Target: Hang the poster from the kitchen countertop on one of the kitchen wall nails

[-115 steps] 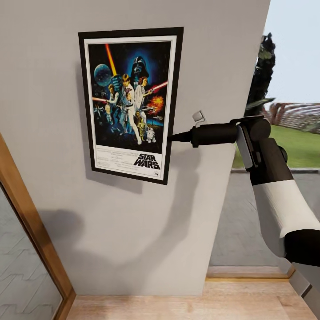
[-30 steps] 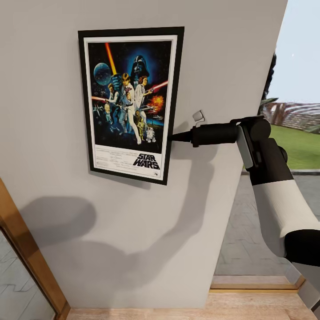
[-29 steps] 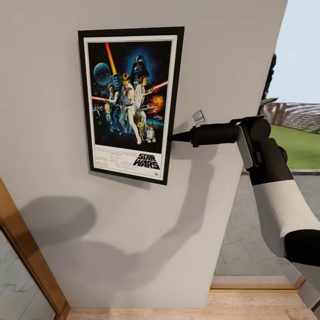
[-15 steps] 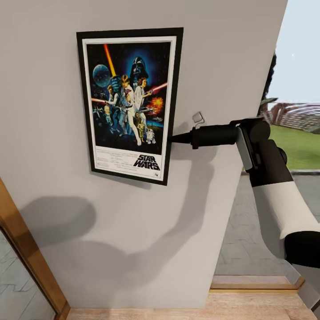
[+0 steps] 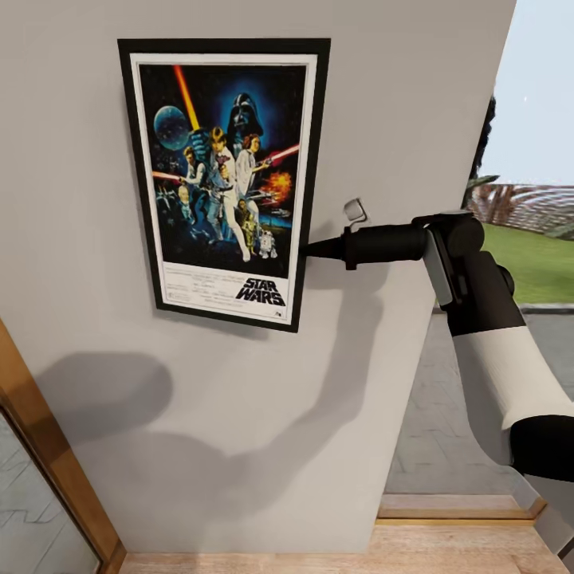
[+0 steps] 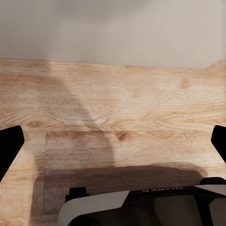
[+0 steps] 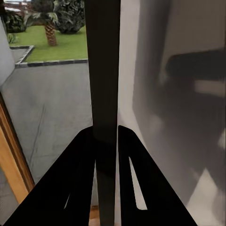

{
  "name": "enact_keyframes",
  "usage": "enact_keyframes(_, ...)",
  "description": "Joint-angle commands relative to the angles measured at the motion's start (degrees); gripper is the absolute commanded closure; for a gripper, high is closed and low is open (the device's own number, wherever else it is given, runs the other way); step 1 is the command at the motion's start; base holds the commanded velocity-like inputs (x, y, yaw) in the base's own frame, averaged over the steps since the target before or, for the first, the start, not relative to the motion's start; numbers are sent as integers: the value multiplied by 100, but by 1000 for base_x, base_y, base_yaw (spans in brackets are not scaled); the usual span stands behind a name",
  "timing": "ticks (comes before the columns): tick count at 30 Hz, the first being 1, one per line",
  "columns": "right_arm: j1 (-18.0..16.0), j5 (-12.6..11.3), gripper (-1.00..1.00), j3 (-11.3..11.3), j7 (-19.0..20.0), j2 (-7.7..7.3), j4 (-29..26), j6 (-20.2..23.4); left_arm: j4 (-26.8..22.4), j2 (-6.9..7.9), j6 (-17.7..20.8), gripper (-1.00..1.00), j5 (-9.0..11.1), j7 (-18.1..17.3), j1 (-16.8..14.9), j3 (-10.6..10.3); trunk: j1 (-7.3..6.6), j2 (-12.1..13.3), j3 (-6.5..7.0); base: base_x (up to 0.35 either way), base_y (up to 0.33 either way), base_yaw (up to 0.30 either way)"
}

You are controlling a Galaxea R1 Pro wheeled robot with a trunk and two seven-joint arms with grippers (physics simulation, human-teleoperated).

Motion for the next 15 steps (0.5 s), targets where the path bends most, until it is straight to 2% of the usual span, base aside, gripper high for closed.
enact_keyframes(1, -1, -46, 100, 10, 8, -5, 3, 55, -4, -1, 10, -100, 52, -40, 1, 13, 3, -8, -6, 0, 0, 0)
enact_keyframes(15, 152, -46, 100, 10, 8, -9, 27, 36, -4, 0, 11, -100, 51, -40, 1, 13, 3, -8, -6, 0, 0, 0)
